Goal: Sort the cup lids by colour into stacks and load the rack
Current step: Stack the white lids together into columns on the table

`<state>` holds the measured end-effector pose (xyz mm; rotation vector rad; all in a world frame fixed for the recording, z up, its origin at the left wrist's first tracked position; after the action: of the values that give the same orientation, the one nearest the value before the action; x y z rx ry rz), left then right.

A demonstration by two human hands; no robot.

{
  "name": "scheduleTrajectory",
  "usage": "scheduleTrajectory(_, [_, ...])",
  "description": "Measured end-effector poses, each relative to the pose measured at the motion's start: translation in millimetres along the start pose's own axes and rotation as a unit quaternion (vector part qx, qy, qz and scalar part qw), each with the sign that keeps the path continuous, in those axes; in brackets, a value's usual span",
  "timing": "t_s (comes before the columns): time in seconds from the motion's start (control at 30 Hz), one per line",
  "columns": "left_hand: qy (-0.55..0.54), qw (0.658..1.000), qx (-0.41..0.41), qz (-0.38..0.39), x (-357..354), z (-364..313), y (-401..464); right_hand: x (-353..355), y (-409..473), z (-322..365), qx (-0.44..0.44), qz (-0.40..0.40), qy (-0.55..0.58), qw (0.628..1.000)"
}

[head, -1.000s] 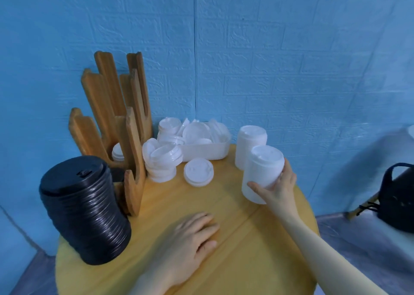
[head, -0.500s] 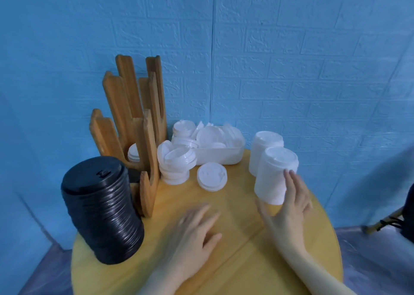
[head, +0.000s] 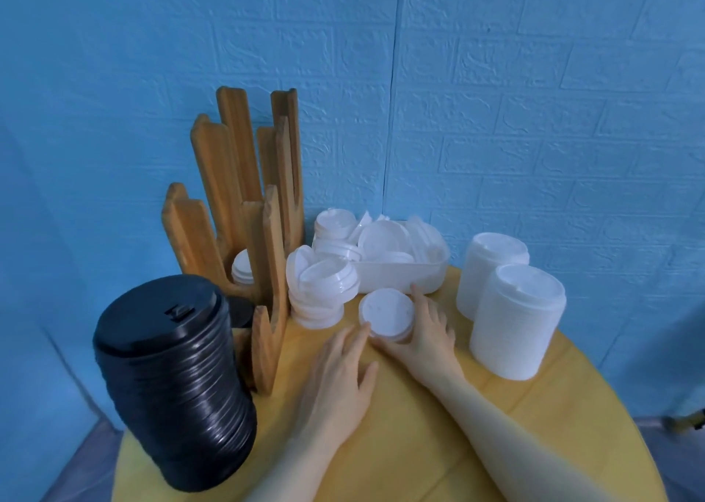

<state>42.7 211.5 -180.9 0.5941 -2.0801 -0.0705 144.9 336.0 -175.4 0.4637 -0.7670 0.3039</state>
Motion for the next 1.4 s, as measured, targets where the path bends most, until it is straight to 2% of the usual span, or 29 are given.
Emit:
scheduleTrajectory(0.13, [-0.189, 0.980, 0.030, -0.062, 1, 9, 16, 3, 0, -2, 0.023, -0.033, -0.004, 0.999])
scheduleTrajectory(0.23, [-0.358, 0.924, 0.087, -0.103, 4, 25, 18, 11, -3, -2, 0.040, -0.077, 0.058, 0.995])
scheduleTrajectory(0.33, [-0.532, 0.833, 0.126, -0.087, 7, 27, 15, 12, -9, 9, 0.095, -0.006, 0.186, 0.978])
scheduleTrajectory(0.4, [-0.591, 0.795, 0.131, -0.050, 6, 23, 17, 11, -16, 20, 0.136, 0.076, 0.208, 0.966])
scheduleTrajectory(0.5, [-0.586, 0.799, 0.136, -0.010, 8, 18, 16, 8, -23, 35, 0.202, 0.163, 0.158, 0.953])
scheduleTrajectory(0.57, [-0.570, 0.809, 0.143, -0.007, 10, 19, 15, 8, -25, 41, 0.213, 0.191, 0.172, 0.943])
scheduleTrajectory(0.63, [-0.579, 0.802, 0.143, -0.014, 10, 21, 14, 9, -24, 41, 0.184, 0.196, 0.208, 0.940])
scheduleTrajectory(0.73, [-0.621, 0.770, 0.141, -0.034, 10, 23, 16, 10, -20, 35, 0.114, 0.164, 0.252, 0.947])
scheduleTrajectory(0.8, [-0.644, 0.753, 0.132, -0.034, 11, 21, 17, 8, -17, 30, 0.054, 0.165, 0.324, 0.930])
scheduleTrajectory(0.9, [-0.637, 0.763, 0.110, -0.006, 11, 17, 18, 5, -18, 25, -0.003, 0.180, 0.415, 0.892])
scheduleTrajectory(0.97, [-0.615, 0.781, 0.105, 0.019, 9, 16, 18, 6, -18, 22, -0.008, 0.180, 0.421, 0.889])
scheduleTrajectory(1.07, [-0.581, 0.803, 0.118, 0.058, 3, 14, 17, 6, -16, 25, 0.034, 0.180, 0.334, 0.925])
scheduleTrajectory(1.17, [-0.547, 0.822, 0.150, 0.043, 5, 20, 16, 0, -16, 24, 0.063, 0.185, 0.280, 0.940])
scheduleTrajectory(1.23, [-0.527, 0.832, 0.168, 0.033, 6, 25, 16, 1, -13, 21, 0.077, 0.151, 0.238, 0.957])
scheduleTrajectory(1.3, [-0.520, 0.834, 0.184, 0.022, 8, 28, 15, 5, -9, 18, 0.103, 0.109, 0.104, 0.983])
scheduleTrajectory(1.37, [-0.522, 0.829, 0.197, 0.006, 8, 30, 14, 4, -5, 9, 0.094, 0.111, -0.031, 0.989])
scheduleTrajectory(1.4, [-0.524, 0.827, 0.204, -0.004, 9, 31, 14, 2, -4, 3, 0.077, 0.124, -0.064, 0.987])
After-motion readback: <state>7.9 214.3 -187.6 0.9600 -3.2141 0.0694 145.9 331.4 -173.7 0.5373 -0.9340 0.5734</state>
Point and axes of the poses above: each hand's wrist, its own y-axis towards the middle knuckle, its own x-axis out of the back of the hand, z = x × y, the point moved 8 cm from there along y, towards the middle knuckle, and after that the axes turned 2 degrees about -y, right-handed, at the moved point
